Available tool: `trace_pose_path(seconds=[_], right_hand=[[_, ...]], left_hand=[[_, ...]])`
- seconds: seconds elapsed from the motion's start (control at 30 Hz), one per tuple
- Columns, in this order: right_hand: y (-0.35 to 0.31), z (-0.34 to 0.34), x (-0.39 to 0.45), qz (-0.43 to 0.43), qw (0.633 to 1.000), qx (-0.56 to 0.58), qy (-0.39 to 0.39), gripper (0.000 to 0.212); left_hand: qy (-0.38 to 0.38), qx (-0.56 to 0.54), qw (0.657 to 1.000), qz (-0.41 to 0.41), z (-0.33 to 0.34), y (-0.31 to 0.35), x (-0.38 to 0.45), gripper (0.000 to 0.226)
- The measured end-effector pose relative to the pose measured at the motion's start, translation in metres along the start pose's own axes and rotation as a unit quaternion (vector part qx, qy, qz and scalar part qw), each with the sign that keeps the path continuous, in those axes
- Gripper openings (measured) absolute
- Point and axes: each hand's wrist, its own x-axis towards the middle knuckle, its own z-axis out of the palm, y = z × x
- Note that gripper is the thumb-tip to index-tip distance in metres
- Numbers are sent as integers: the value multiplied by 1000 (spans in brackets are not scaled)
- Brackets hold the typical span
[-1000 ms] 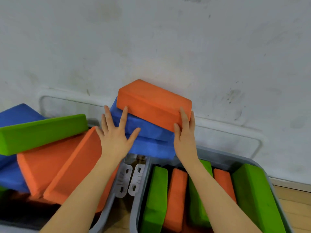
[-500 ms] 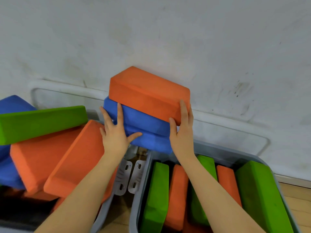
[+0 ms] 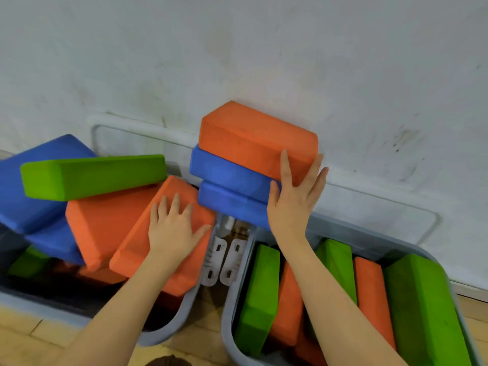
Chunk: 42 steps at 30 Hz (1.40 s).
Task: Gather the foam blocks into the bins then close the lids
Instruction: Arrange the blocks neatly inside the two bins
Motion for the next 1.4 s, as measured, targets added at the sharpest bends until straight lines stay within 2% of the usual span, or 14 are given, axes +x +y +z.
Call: trace_pose_path(seconds=[0.1,0.17,0.23,0.3,0.4,0.53,0.77,0.87,0.97,1.1,1.17,1.3,1.4], right_hand=[[-7,-2,-7,-89,995,-53,12,58],[-13,-2,-13,-153,988,-31,14,53],[-20,3,-25,-200,979,7,-26,47],[-22,14,-39,-210,973,6,-96,44],[-19,38,-55,-223,954,-57,-191,48],[-10,64,-66,-265,937,-129,-188,50],[-12,73,-72,-246,943,-153,-164,51],[-13,71,-72,-242,944,-151,-166,51],[-16,71,-72,-235,946,-149,-168,53],[-18,72,-74,-220,946,-145,-187,55],[-19,72,-75,-213,947,-144,-193,54],[-21,73,-77,-201,946,-133,-217,53],[-20,72,-77,-192,951,-128,-205,54]], left_hand=[[12,35,999,-29,-4,-4,-11,69],[5,43,997,-65,-12,-6,-18,76],[-3,59,994,-93,-19,-9,-24,81],[-7,67,992,-106,-27,-14,-30,82],[-10,60,991,-121,-34,-25,-37,83],[-10,15,994,-110,-33,-39,-40,82],[29,-27,996,-83,-26,-50,-51,74],[102,24,993,-56,-21,-56,-64,68],[114,57,990,-52,-14,-52,-80,81],[45,-57,982,-175,-12,-42,-95,111],[46,-123,966,-222,-12,-38,-96,119],[80,-144,967,-196,-10,-36,-97,105],[130,-171,963,-165,-15,-37,-96,93]])
